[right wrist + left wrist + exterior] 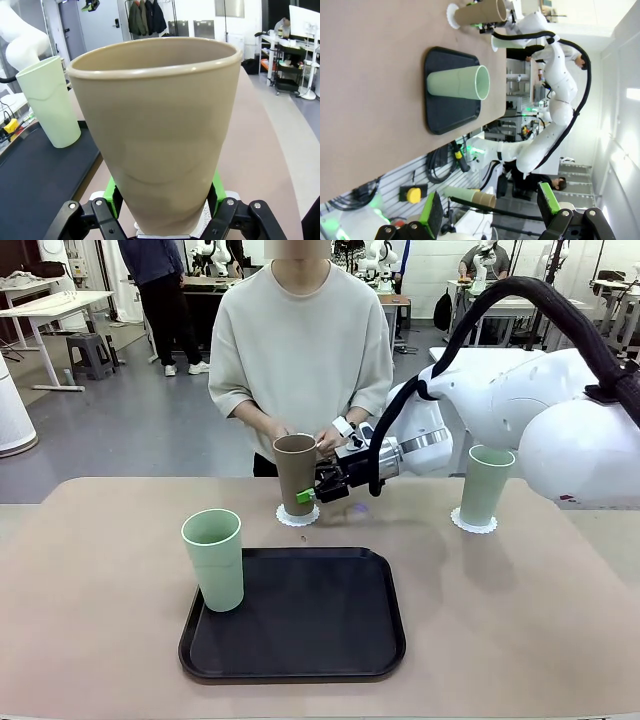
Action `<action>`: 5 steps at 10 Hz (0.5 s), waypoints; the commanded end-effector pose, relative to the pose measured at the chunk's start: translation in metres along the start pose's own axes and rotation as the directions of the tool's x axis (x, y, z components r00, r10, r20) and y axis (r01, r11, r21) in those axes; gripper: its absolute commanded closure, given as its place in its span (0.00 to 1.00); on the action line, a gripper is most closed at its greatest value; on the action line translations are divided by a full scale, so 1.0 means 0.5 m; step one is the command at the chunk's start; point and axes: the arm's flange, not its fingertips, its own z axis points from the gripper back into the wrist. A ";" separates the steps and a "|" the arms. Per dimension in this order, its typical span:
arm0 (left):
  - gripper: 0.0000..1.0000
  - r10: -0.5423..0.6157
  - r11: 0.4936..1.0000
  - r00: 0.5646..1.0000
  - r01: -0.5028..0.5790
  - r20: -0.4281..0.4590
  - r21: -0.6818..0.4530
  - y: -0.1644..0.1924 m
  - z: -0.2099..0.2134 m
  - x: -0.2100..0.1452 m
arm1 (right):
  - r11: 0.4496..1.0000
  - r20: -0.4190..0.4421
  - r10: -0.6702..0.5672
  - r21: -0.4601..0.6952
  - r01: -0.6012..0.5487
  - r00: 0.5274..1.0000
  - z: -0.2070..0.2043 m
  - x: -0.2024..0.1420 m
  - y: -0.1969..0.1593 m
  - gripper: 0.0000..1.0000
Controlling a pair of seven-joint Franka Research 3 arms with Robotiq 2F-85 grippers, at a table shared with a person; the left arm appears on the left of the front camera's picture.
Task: Place coasters on the table and set cups on them.
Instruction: Take one Reusable plastic cup from the Flat Tray and place it on a coaster set by the human.
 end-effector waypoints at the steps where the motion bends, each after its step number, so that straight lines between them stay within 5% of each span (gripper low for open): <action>1: 0.00 -0.002 1.000 1.000 0.003 0.006 -0.012 -0.003 0.002 -0.002 | 0.999 -0.010 -0.029 0.026 0.029 1.000 -0.005 0.002 -0.027 0.19; 5: 0.00 -0.002 1.000 1.000 0.003 0.006 -0.012 -0.003 0.002 -0.002 | 0.999 -0.009 -0.043 0.028 0.043 0.999 -0.007 -0.016 -0.037 0.19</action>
